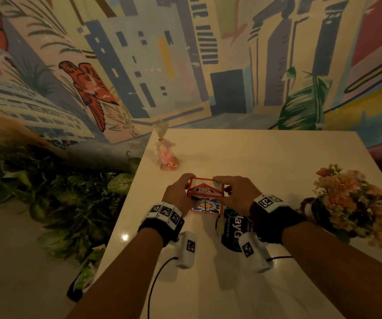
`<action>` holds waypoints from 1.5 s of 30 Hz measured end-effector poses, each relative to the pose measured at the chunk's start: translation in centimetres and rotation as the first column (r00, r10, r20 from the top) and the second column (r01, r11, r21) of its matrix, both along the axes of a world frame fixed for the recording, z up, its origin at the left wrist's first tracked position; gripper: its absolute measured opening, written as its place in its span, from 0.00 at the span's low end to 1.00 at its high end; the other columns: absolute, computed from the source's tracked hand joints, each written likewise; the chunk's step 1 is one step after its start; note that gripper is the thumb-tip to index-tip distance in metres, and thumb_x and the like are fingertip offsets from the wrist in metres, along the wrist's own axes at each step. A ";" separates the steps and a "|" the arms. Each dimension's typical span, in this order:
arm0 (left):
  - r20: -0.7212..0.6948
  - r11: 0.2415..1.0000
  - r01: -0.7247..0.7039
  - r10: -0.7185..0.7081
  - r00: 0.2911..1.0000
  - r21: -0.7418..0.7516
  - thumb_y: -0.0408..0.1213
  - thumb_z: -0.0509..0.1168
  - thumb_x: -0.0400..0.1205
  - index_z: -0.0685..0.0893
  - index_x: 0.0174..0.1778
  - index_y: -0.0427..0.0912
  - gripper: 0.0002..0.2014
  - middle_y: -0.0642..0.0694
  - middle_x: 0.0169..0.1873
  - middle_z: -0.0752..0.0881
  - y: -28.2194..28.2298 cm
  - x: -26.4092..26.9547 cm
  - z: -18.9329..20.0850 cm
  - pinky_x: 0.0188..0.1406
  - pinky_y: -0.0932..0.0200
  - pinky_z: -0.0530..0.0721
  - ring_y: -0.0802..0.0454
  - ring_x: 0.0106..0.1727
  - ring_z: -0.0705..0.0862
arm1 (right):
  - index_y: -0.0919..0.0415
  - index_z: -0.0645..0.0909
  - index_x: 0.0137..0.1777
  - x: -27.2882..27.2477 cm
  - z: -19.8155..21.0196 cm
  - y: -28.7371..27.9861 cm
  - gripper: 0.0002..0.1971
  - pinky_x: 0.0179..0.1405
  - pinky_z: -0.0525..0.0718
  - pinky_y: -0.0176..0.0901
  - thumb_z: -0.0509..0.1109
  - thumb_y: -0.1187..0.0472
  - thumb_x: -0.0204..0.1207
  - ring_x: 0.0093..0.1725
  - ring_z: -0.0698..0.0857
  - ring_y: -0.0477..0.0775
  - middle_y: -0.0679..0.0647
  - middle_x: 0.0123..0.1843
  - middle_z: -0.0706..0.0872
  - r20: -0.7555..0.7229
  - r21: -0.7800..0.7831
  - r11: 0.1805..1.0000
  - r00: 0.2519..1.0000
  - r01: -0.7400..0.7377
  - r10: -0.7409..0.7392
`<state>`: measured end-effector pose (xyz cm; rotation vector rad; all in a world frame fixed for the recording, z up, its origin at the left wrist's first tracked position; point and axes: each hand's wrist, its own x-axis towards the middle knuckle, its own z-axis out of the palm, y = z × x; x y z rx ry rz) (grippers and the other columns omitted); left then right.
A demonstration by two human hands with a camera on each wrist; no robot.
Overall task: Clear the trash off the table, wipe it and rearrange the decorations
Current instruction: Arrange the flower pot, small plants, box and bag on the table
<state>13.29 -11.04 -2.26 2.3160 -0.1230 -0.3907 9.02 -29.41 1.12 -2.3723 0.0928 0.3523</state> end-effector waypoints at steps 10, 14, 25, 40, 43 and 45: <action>-0.080 0.952 -0.299 0.305 0.949 0.069 0.28 0.72 0.73 0.72 0.69 0.38 0.27 0.36 0.64 0.81 6.9 7.2 1.1 0.62 0.42 0.82 0.38 0.62 0.82 | 0.48 0.72 0.75 0.0 -0.1 0.2 0.33 0.67 0.81 0.49 0.77 0.62 0.70 0.66 0.81 0.54 0.53 0.74 0.76 -0.020 0.030 0.998 0.999 0.048 -0.047; -0.077 0.955 -0.284 0.290 0.954 0.085 0.32 0.73 0.76 0.64 0.76 0.34 0.34 0.37 0.73 0.73 7.6 11.8 2.6 0.69 0.50 0.73 0.39 0.72 0.74 | 0.48 0.71 0.76 -0.2 0.1 0.4 0.33 0.68 0.80 0.46 0.76 0.62 0.71 0.67 0.80 0.53 0.53 0.74 0.76 -0.020 0.014 0.998 0.998 0.061 -0.061; -0.154 0.958 -0.278 0.285 0.946 0.066 0.46 0.74 0.75 0.66 0.77 0.40 0.37 0.39 0.71 0.76 5.0 17.3 0.1 0.44 0.54 0.75 0.39 0.63 0.80 | 0.49 0.68 0.77 -0.6 -0.1 0.9 0.32 0.69 0.73 0.34 0.74 0.62 0.74 0.71 0.76 0.50 0.52 0.77 0.73 -0.014 0.030 0.994 0.994 0.105 -0.105; -0.120 0.987 -0.151 0.143 0.982 -0.058 0.30 0.74 0.73 0.78 0.38 0.38 0.10 0.47 0.28 0.80 6.4 9.0 1.1 0.14 0.75 0.72 0.54 0.26 0.79 | 0.49 0.69 0.77 -0.8 0.2 1.0 0.32 0.70 0.75 0.38 0.73 0.64 0.73 0.69 0.78 0.50 0.51 0.75 0.75 -0.032 0.040 0.993 0.994 0.108 -0.107; -0.081 0.989 -0.134 0.129 0.988 -0.060 0.32 0.76 0.72 0.79 0.44 0.36 0.12 0.44 0.33 0.82 6.8 7.2 0.3 0.17 0.75 0.74 0.54 0.30 0.81 | 0.49 0.70 0.76 -1.0 0.1 1.1 0.32 0.69 0.76 0.39 0.74 0.64 0.73 0.68 0.79 0.52 0.52 0.75 0.76 -0.026 0.039 0.993 0.994 0.111 -0.110; -0.051 0.992 -0.122 0.121 0.991 -0.014 0.37 0.77 0.70 0.80 0.44 0.38 0.14 0.45 0.37 0.83 6.7 6.3 -0.1 0.30 0.67 0.81 0.48 0.38 0.83 | 0.48 0.70 0.76 -1.0 0.1 1.1 0.32 0.69 0.78 0.42 0.74 0.64 0.73 0.66 0.80 0.53 0.53 0.74 0.76 -0.020 0.032 0.993 0.993 0.113 -0.112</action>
